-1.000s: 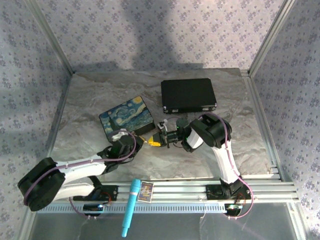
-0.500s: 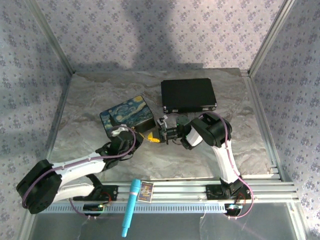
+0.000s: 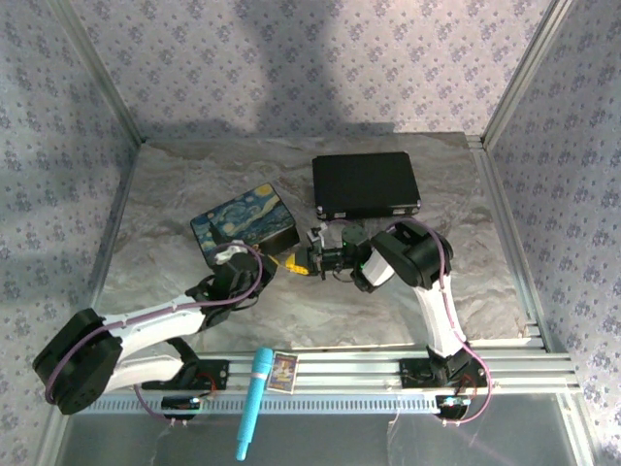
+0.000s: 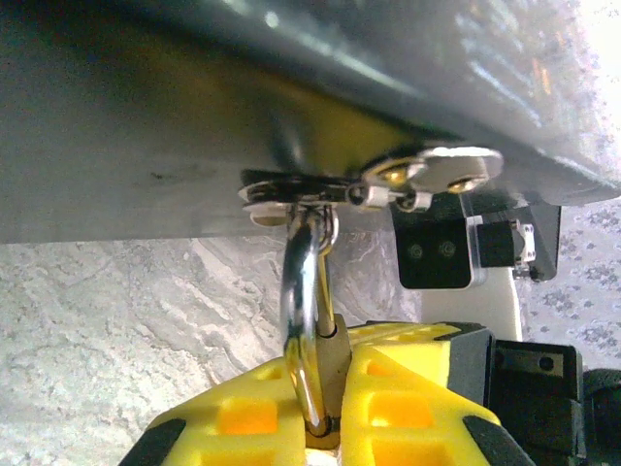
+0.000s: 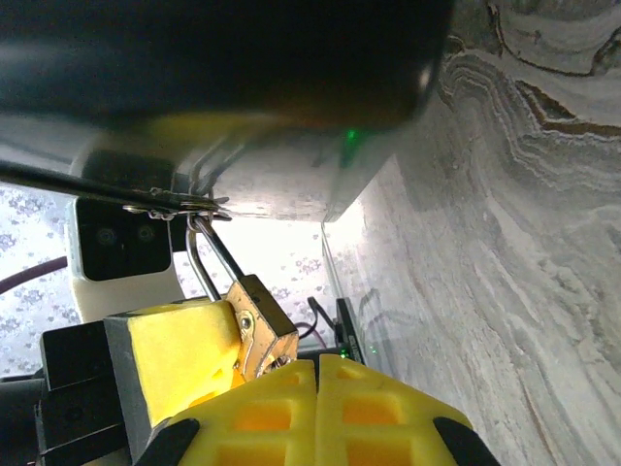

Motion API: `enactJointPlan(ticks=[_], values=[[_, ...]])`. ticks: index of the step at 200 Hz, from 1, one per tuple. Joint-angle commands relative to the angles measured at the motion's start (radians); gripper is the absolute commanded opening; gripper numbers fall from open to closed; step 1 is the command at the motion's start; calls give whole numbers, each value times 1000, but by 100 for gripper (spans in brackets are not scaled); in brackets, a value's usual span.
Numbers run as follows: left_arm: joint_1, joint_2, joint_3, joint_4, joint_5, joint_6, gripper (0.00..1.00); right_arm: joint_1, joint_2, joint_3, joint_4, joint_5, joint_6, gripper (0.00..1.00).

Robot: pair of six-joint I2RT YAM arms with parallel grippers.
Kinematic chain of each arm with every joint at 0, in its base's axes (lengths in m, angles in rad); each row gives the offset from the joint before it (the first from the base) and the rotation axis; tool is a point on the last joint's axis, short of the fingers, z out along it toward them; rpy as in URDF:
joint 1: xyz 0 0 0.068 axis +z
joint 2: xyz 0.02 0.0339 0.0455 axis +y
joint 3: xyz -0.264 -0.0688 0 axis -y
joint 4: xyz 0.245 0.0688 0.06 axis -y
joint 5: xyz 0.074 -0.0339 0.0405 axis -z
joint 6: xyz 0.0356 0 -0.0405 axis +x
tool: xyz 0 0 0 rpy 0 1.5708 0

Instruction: Unlock a padlock with a key

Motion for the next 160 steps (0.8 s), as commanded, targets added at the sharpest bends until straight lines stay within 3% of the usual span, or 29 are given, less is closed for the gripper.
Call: enactJointPlan(ticks=[1,102,160], values=[[0,-41,25,124,111,-49,0,46,-71,1,17,87,2,0],[75,-33,117,-17,255,-35,0,71,-99,91,15,85,31,0],[51,34,129,-14,231,-36,0,94,-119,20,16,273,84,0]])
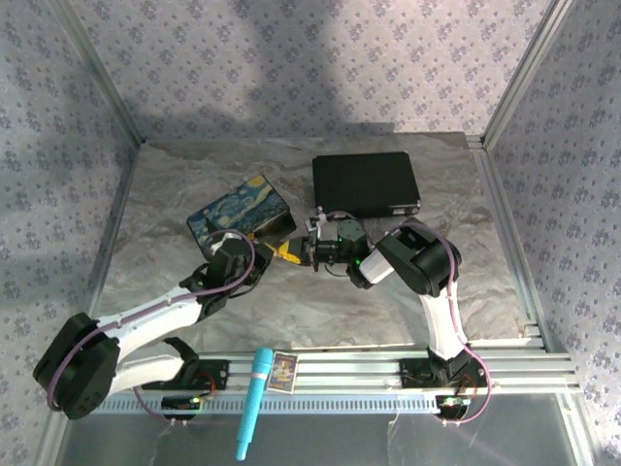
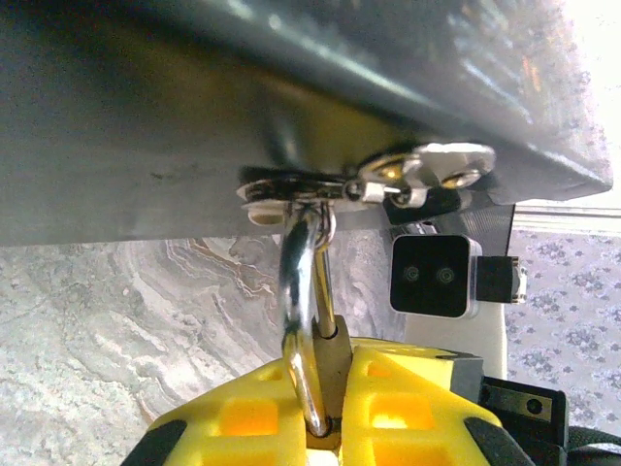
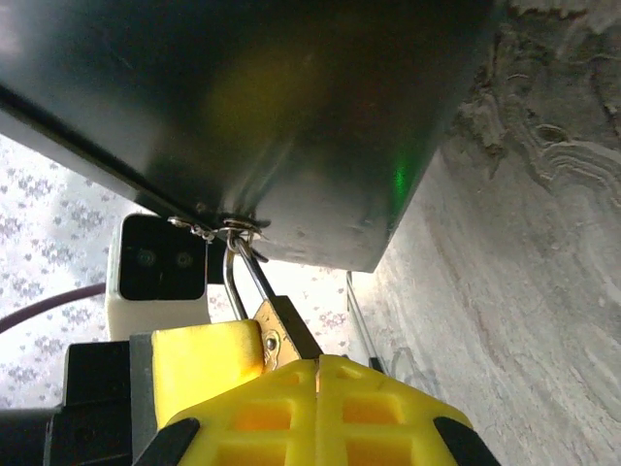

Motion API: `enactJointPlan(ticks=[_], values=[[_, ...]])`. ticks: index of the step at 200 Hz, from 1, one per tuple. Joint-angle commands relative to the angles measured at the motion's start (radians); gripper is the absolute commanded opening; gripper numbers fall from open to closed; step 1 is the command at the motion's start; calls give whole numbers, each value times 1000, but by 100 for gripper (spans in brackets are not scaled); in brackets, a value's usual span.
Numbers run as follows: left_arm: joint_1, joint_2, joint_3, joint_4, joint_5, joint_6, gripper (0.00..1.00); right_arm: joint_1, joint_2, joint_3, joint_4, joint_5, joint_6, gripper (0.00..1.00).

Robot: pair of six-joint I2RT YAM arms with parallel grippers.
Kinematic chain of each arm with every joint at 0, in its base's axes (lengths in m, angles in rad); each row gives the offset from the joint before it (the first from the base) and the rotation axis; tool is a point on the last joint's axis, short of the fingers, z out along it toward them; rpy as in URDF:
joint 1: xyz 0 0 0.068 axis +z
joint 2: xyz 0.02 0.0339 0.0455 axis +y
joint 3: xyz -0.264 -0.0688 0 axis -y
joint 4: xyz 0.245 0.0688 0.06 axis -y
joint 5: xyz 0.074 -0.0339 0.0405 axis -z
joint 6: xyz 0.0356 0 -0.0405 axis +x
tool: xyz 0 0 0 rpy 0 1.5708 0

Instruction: Unlock a padlock with a key

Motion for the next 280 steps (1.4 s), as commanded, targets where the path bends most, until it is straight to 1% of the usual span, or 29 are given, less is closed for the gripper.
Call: enactJointPlan(ticks=[1,28,57,88,95,105,115,138,162,207,216,225,247,280], values=[[-46,33,47,43,138,8,0,55,-38,-12,73,114,35,0],[-60,89,58,60,135,12,0,91,-55,-39,72,175,37,0],[-81,133,69,72,120,11,0,99,-71,-62,73,219,36,0],[-87,159,75,80,125,7,0,100,-80,-62,72,209,28,0],[-87,159,72,83,123,7,0,97,-84,-66,72,204,18,3],[-87,156,66,82,116,6,0,90,-89,-79,69,206,6,11],[-86,153,62,81,112,4,0,79,-98,-104,57,209,-11,15],[-78,146,50,73,108,4,0,54,-113,-163,39,204,-31,19],[-68,136,36,67,100,3,0,51,-130,-207,32,186,-51,22],[-58,124,22,43,74,8,0,54,-209,-287,-69,184,-132,18],[-57,122,22,44,74,9,0,50,-213,-297,-71,185,-132,16],[-59,121,22,43,74,9,0,49,-207,-302,-78,183,-135,13],[-60,114,19,48,79,4,0,62,-167,-284,-61,179,-129,3],[-60,104,6,63,86,-11,0,89,-101,-215,-31,175,-111,1]])
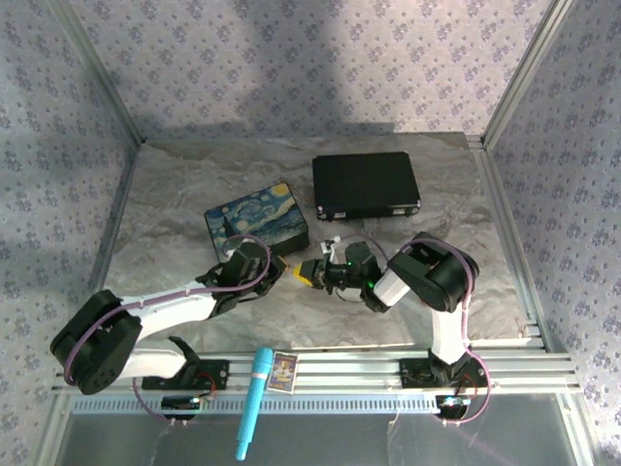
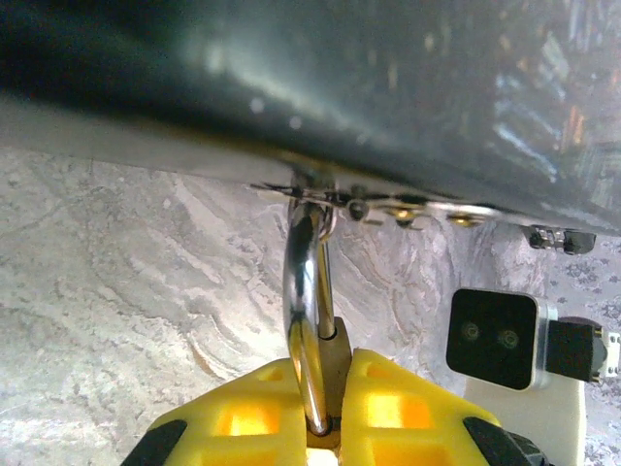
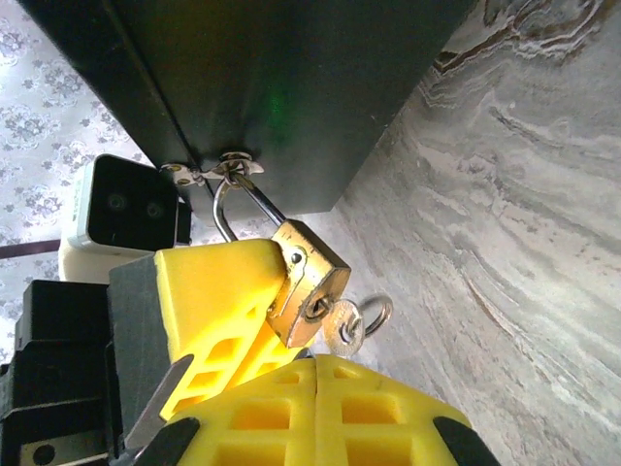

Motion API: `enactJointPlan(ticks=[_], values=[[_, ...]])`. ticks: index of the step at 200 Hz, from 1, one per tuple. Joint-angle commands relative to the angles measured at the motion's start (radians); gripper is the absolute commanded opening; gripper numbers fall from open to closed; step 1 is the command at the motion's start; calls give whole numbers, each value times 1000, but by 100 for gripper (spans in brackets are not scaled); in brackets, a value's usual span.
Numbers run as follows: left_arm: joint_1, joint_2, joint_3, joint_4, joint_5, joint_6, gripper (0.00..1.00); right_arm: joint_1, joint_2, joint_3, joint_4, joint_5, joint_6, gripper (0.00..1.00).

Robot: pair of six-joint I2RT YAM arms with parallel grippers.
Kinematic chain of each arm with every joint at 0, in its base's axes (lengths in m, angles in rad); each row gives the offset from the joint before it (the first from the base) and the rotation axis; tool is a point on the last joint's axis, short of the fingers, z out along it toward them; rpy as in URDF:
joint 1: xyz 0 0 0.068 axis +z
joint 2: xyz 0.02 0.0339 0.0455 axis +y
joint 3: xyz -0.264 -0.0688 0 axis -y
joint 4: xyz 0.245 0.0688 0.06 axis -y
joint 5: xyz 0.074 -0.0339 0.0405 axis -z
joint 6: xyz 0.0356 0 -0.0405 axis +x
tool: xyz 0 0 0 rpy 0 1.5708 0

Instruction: Unlock a padlock with a key

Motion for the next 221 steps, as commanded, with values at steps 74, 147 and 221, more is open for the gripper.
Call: enactJointPlan(ticks=[74,147,221], values=[[-11,-58,5,4,21,16,0,-7,-57,54,-178,2,-156,6],[4,-31,33,-45,79,73,0,56,-457,93,-1074,271,-730,99],[14,-16,128,-175,166,191,0,185,-585,33,-1070,676,-1330,85]])
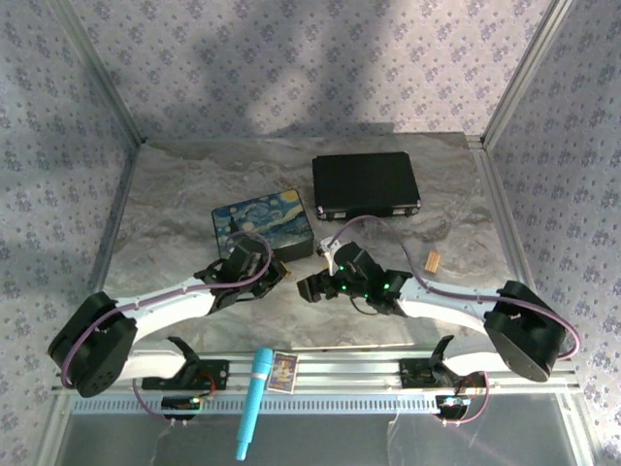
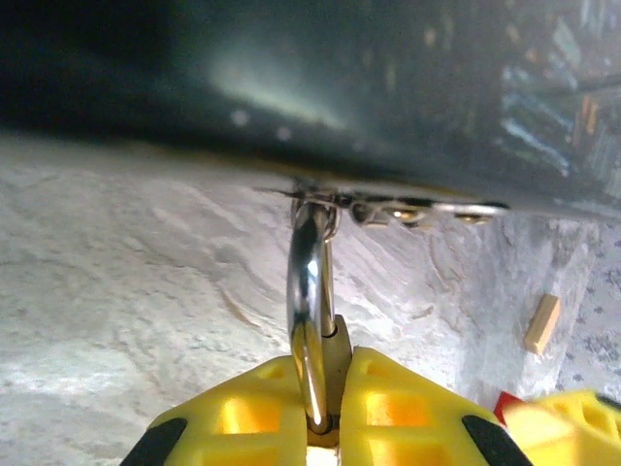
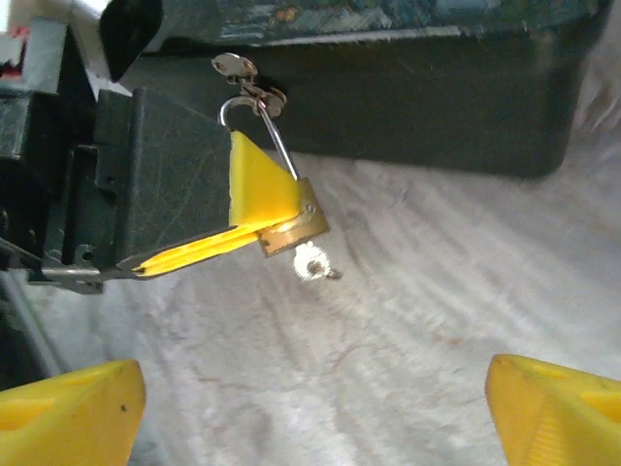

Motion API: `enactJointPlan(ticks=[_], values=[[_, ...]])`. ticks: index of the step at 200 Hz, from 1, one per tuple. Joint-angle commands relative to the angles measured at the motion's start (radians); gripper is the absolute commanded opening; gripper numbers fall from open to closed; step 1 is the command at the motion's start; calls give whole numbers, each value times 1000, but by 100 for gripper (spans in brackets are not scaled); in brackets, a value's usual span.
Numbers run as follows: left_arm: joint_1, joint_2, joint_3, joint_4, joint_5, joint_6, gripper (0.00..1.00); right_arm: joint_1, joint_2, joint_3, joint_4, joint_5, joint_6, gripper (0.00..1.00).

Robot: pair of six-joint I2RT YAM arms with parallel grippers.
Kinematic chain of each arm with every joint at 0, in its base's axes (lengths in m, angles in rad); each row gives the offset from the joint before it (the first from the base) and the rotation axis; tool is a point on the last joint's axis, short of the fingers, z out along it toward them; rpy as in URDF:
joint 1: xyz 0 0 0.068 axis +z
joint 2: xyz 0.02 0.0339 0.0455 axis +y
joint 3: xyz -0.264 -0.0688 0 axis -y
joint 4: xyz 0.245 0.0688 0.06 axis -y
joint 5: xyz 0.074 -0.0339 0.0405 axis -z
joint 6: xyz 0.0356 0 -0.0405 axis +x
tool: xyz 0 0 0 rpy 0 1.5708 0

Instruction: Unlock a padlock with a key

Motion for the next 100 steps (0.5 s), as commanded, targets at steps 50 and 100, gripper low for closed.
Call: enactJointPlan(ticks=[50,100], values=[[2,18,60,2,104,83,0,83,96,-99,252,170,-409,67],[1,32,30,58,138,65,0,166,250,-60,378,284,-461,54]])
